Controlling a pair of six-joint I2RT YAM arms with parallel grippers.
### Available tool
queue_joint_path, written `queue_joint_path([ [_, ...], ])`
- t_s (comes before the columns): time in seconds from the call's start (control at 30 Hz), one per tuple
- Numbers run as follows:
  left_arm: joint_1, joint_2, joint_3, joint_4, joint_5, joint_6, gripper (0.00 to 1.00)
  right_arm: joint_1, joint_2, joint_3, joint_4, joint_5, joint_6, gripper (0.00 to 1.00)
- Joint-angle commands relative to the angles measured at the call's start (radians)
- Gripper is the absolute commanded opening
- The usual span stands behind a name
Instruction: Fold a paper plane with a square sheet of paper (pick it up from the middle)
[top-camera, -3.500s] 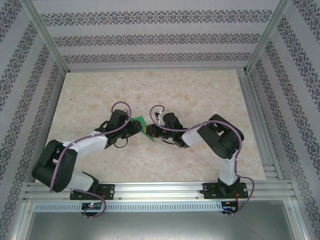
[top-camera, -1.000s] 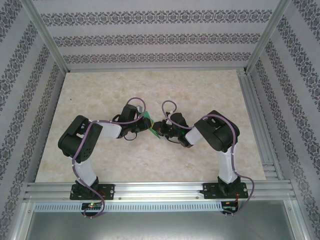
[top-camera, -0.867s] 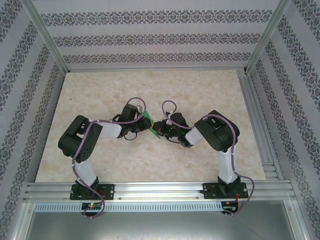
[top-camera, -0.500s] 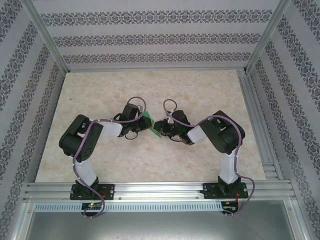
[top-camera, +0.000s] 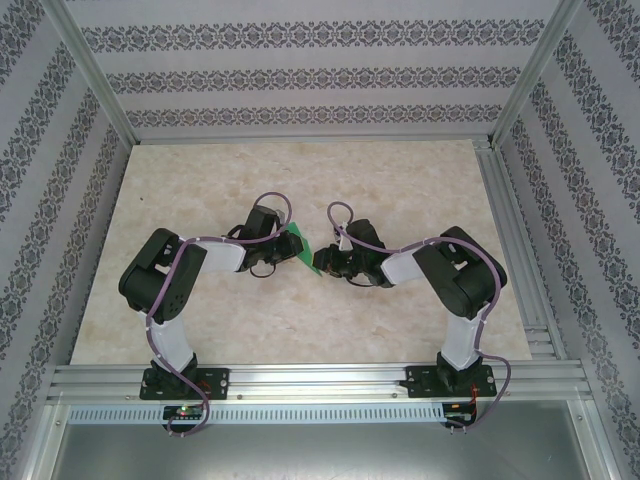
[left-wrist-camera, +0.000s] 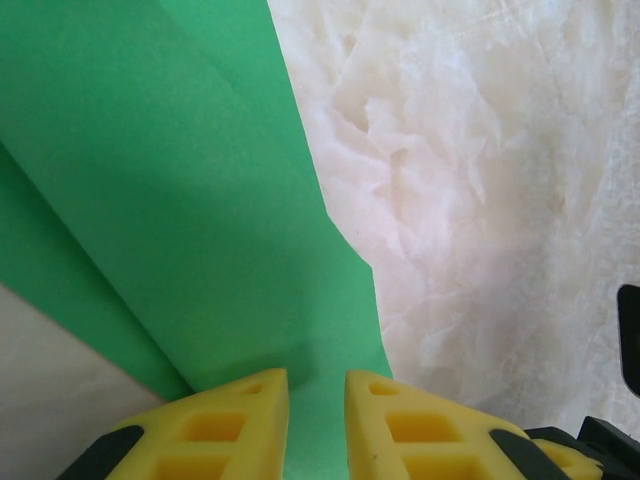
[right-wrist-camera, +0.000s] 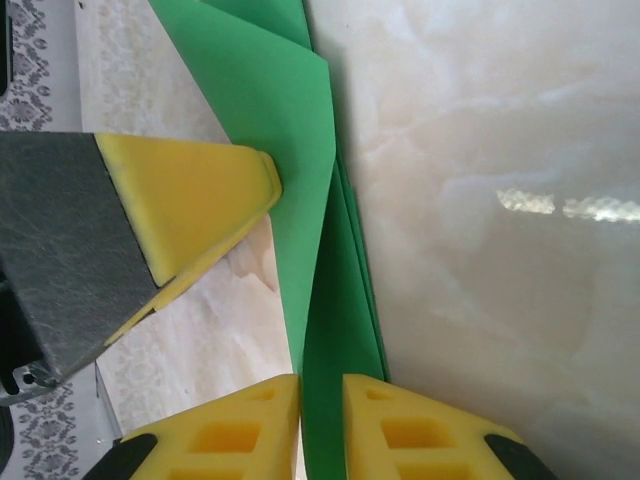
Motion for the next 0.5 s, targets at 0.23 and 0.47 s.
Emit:
queue_joint_path([
  [0.23,0.007,0.066,0.014,-0.079,-0.032,0.002,0.23,-0.023,-0.001,0.011,-0.088,0.007,-0.085,0.07],
  [0.47,0.007,0.079,0.028,-0.102,-0.032,0.006,0.23,-0.031,-0.017,0.023,-0.113,0.008,-0.119,0.07],
])
